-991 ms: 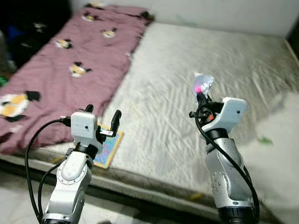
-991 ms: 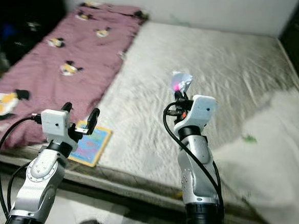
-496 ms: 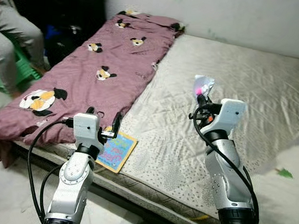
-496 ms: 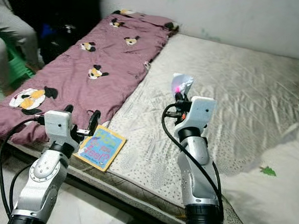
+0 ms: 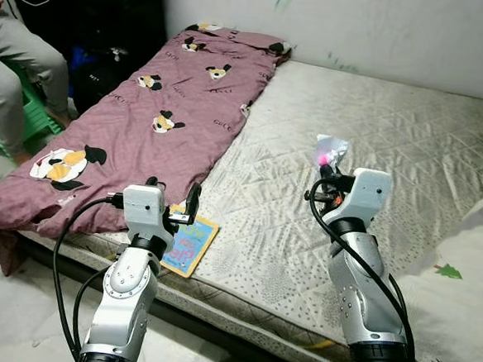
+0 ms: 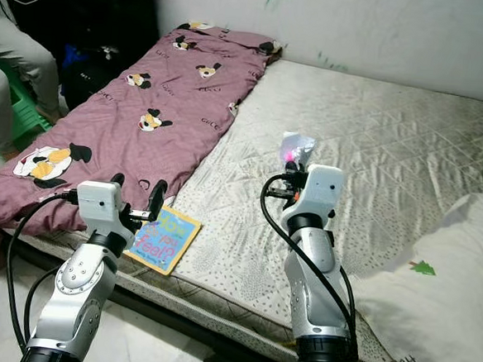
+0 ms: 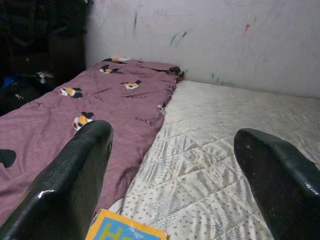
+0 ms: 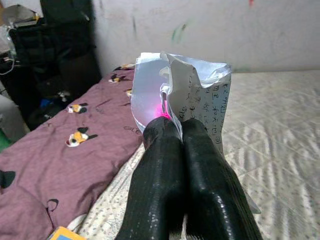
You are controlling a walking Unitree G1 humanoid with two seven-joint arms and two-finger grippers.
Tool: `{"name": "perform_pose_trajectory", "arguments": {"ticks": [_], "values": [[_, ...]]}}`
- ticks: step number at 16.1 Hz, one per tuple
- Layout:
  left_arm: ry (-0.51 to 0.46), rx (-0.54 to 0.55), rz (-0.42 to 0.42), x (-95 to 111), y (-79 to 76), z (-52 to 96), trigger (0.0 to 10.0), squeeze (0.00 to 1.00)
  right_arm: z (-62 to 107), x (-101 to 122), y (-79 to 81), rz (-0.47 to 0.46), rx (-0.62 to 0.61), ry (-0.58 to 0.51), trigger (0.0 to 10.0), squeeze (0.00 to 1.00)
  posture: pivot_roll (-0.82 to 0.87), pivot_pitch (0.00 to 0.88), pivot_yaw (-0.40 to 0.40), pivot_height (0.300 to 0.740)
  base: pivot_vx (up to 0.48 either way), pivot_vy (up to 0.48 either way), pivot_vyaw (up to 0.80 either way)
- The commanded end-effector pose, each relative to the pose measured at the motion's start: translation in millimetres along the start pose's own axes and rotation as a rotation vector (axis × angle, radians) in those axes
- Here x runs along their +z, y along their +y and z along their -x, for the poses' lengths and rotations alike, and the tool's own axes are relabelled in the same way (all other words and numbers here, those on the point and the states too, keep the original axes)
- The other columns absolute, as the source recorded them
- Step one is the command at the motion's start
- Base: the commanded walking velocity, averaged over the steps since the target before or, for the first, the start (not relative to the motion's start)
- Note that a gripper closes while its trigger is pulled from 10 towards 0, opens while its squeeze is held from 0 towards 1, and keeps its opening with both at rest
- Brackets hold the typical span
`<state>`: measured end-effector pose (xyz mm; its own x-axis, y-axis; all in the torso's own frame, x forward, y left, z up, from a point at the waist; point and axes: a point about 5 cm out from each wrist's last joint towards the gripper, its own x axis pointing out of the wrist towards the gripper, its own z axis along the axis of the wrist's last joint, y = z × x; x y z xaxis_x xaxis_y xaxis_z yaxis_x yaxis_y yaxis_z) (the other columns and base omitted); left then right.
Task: Clean up the room
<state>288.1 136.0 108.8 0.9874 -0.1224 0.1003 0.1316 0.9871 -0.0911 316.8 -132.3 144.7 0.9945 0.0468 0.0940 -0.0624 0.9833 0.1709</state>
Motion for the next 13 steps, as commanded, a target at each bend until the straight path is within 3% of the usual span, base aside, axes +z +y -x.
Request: {"name": "perform_pose_trajectory", "arguments": {"ticks": [1,3,7,13], "values": [[0.016,0.006,0.001,-1.9,0.7,-0.8,10.0,0.00,1.0,0.6,1.6,-0.016,0.027,-0.003,10.0,0.00,-0.05,0.000,0.039,0.740,0.000,0.000,0.00],[0.016,0.003,0.002,-1.5,0.1,-2.2,10.0,0.00,-0.6,2.6,-1.2,0.022,0.008,-0.014,10.0,0.00,-0.05,0.000,0.038,0.740,0.000,0.000,0.00],[0.017,0.008,0.009,-0.8,3.0,-2.4,10.0,0.00,-2.9,2.1,0.7,0.008,-0.003,0.004,10.0,0.00,-0.05,0.000,0.037,0.740,0.000,0.000,0.00],[0.025,0.037,0.046,-2.4,4.7,-1.8,10.0,0.00,-1.5,-1.8,3.2,-0.001,0.010,0.024,10.0,0.00,-0.06,0.000,0.029,0.740,0.000,0.000,-0.80]]}}
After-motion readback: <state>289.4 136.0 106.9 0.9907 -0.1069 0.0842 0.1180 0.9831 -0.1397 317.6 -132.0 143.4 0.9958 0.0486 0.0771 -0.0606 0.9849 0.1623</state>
